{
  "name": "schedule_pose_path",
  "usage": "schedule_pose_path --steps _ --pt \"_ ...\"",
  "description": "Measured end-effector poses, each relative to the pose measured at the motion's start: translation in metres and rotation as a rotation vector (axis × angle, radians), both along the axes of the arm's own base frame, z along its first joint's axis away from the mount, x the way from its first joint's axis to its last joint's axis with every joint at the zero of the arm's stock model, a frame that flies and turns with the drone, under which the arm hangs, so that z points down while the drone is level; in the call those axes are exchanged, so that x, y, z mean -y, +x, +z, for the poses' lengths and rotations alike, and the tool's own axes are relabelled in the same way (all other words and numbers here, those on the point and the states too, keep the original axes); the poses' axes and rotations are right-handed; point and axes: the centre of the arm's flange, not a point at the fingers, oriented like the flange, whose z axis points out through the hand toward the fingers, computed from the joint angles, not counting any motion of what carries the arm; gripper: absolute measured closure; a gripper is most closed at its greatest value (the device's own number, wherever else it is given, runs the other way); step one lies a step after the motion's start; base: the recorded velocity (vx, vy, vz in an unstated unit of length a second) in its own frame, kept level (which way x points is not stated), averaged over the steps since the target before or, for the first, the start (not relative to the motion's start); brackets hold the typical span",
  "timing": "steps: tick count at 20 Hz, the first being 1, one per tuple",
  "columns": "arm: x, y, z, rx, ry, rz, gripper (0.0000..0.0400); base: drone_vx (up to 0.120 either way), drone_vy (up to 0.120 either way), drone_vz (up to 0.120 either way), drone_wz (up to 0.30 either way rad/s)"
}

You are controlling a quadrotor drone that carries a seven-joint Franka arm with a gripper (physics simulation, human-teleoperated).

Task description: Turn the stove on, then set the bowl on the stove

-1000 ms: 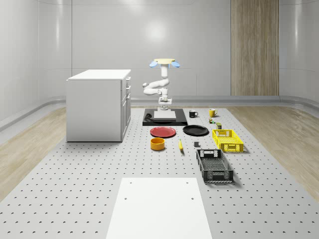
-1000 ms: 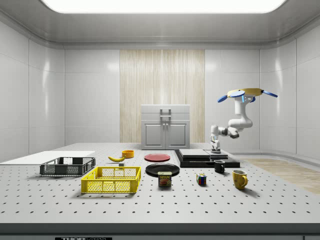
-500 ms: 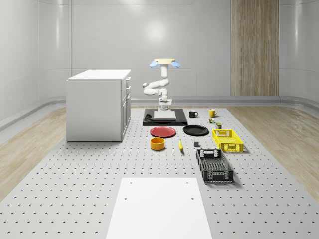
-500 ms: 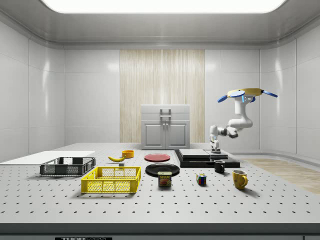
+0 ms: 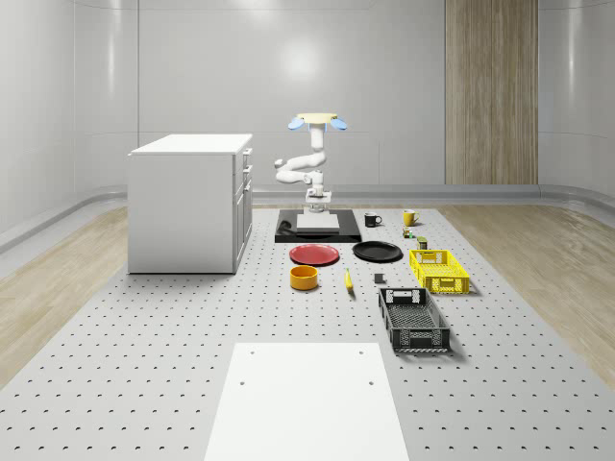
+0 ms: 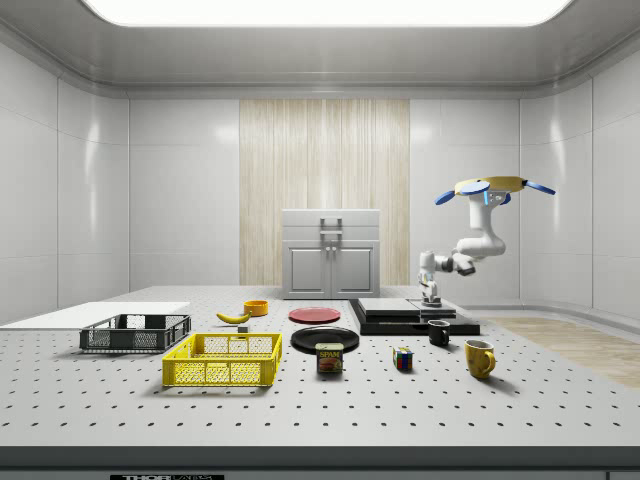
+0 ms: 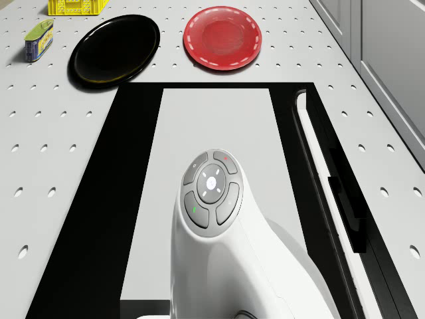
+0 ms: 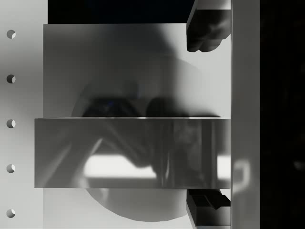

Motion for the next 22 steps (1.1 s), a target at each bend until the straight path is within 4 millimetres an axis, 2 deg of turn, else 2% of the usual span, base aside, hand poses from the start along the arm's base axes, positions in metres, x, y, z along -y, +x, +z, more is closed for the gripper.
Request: schedule_pose_path --steps 22 --pt "0.018 0.0 0.001 0.0 0.0 -0.002 0.0 0.0 0.0 0.0 0.0"
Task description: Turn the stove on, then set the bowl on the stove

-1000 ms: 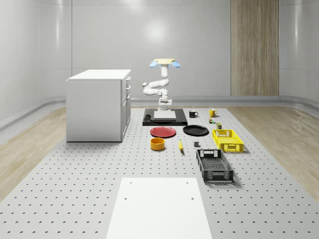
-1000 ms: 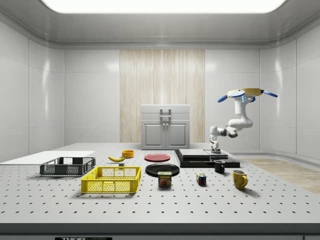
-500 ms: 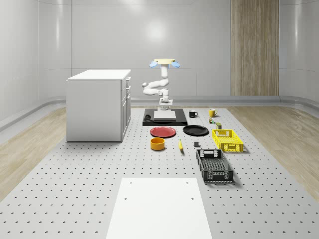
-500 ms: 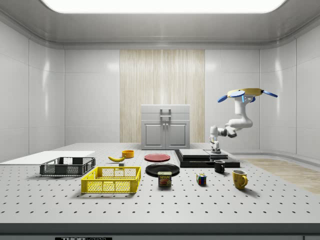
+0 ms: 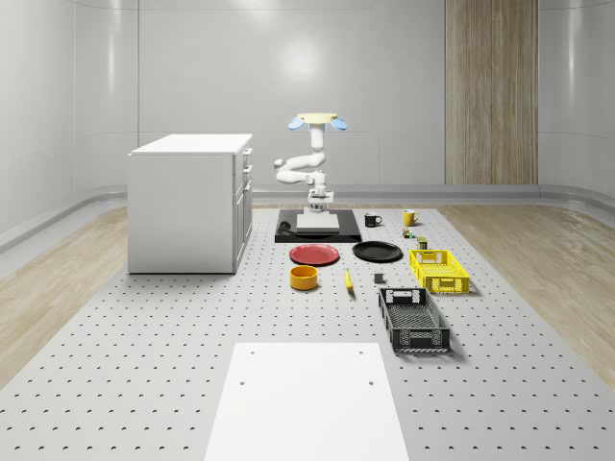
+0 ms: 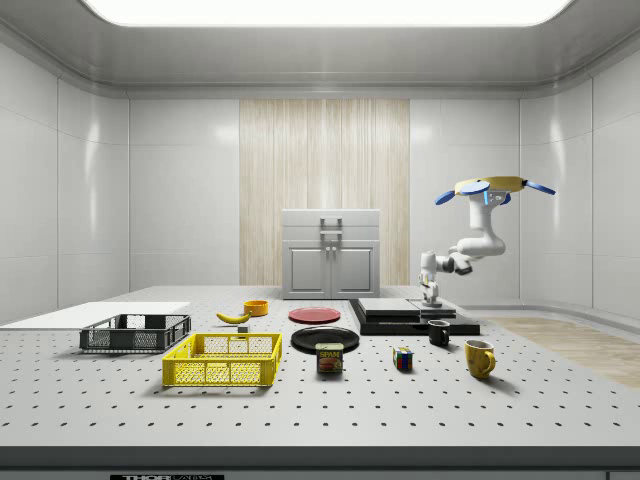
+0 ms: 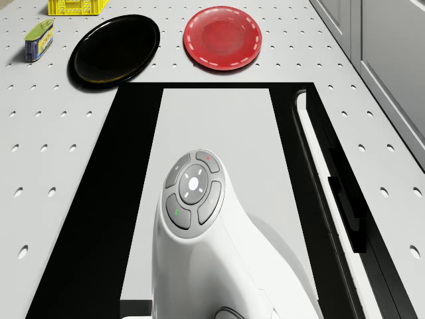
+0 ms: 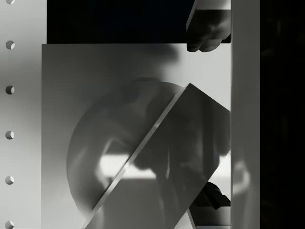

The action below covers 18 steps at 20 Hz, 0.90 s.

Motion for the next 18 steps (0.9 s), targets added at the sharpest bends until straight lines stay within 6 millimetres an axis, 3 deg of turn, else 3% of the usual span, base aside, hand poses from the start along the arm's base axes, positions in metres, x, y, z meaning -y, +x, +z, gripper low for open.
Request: schedule_pose_path --steps 13,18 --pt "0.0 0.0 0.0 0.0 0.0 0.001 0.0 0.0 0.0 0.0 0.0" --pt "0.0 0.0 -0.011 0.0 0.0 0.002 0.0 0.0 0.0 0.0 0.0"
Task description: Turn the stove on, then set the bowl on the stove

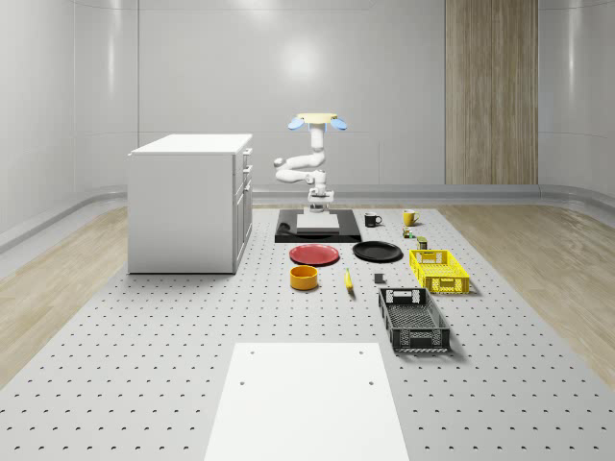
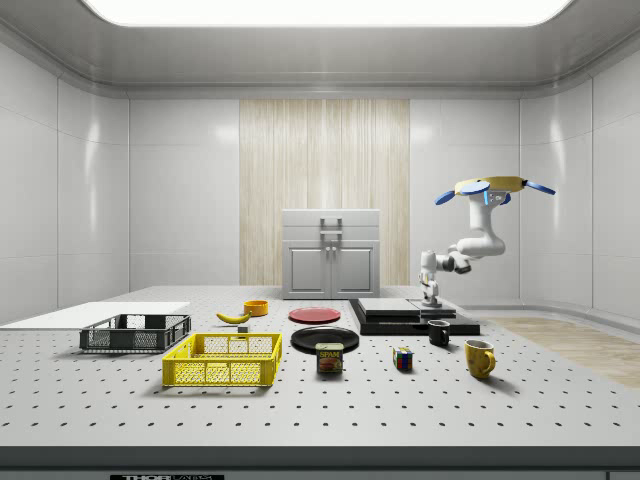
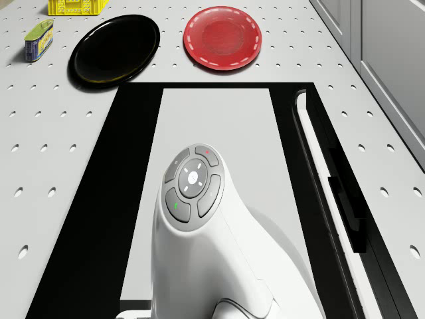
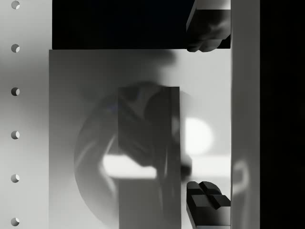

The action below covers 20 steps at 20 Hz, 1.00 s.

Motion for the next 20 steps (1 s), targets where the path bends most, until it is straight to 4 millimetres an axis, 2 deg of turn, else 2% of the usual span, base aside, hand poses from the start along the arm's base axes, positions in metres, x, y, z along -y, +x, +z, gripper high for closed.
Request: schedule_pose_path --steps 5,7,11,13,20 --pt "0.0 0.0 -0.015 0.0 0.0 0.0 0.0 0.0 0.0 0.104 0.0" --pt "0.0 0.0 -0.019 0.0 0.0 0.0 0.0 0.08 -0.06 0.12 0.0" --pt "0.0 0.0 -0.022 0.0 0.0 0.0 0.0 0.12 -0.12 0.01 0.0" --pt "0.0 0.0 -0.023 0.0 0.0 0.0 0.0 0.02 0.0 0.0 0.0" --pt "0.0 0.0 -0.025 0.0 0.0 0.0 0.0 0.12 0.0 0.0 0.0"
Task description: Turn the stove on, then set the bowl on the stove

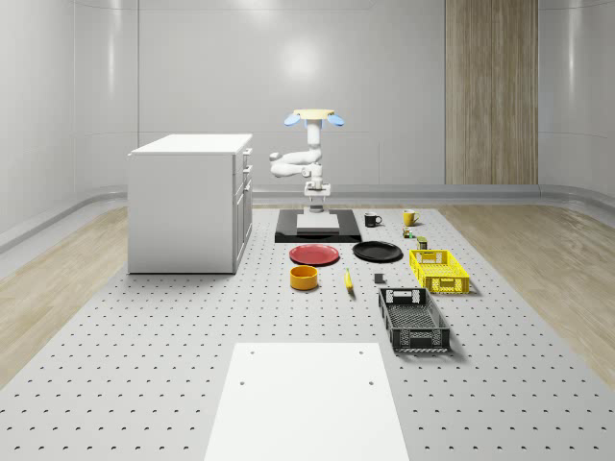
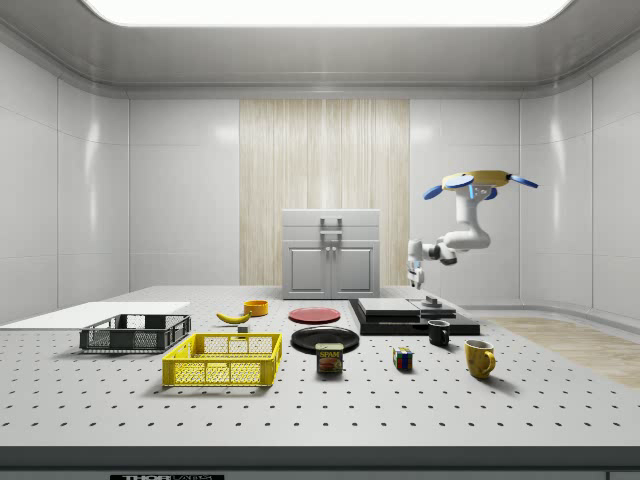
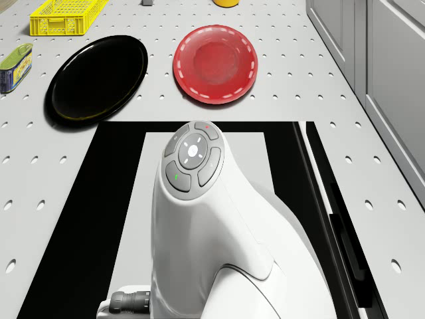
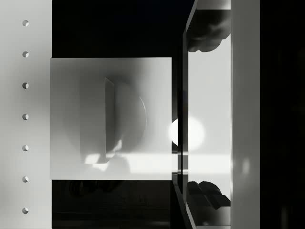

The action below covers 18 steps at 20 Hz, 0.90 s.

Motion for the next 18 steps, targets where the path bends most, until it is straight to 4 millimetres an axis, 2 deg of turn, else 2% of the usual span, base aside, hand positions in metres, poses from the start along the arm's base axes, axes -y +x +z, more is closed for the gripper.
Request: schedule_pose_path --steps 18 --pt "0.0 0.0 -0.0003 0.0 0.0 0.0 0.0 0.12 0.0 0.0 0.0"
